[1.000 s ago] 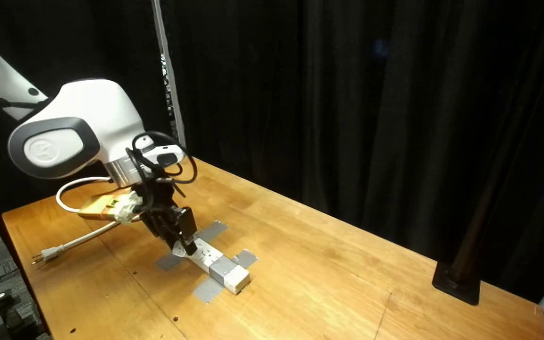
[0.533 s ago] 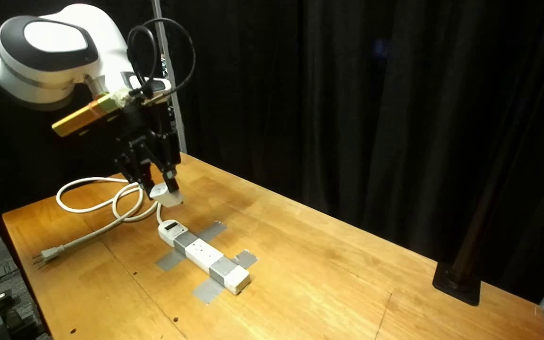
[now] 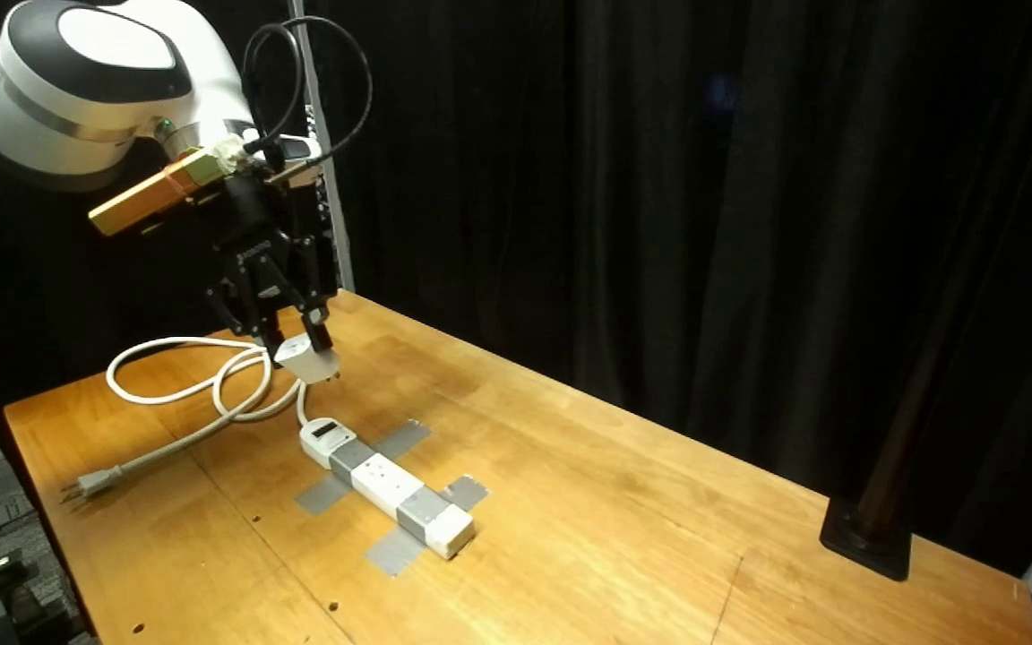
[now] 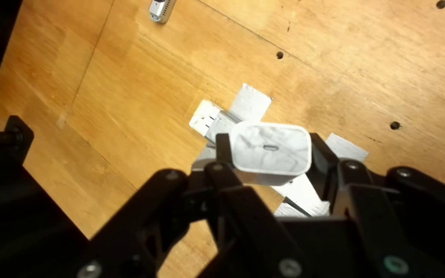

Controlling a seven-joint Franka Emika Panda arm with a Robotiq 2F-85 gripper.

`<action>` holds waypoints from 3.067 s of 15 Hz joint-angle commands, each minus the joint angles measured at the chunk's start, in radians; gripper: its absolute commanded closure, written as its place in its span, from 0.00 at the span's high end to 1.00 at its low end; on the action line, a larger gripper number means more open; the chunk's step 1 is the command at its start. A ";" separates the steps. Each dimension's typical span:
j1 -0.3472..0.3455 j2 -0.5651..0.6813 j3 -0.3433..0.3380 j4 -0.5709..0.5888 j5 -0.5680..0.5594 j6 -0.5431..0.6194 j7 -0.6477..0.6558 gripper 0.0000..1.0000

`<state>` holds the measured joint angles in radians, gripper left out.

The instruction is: Plug the charger head into the adapter

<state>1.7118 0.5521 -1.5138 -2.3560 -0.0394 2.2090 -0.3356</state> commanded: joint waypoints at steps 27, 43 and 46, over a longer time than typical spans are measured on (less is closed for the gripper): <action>-1.558 -0.164 1.525 0.180 -1.120 -0.064 -0.646 0.23; -1.642 -0.148 1.608 0.148 -1.074 0.031 -0.545 0.23; -1.638 -0.152 1.605 0.128 -1.081 0.038 -0.444 0.23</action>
<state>0.0858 0.4180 0.0821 -2.2045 -1.1174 2.2282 -0.8579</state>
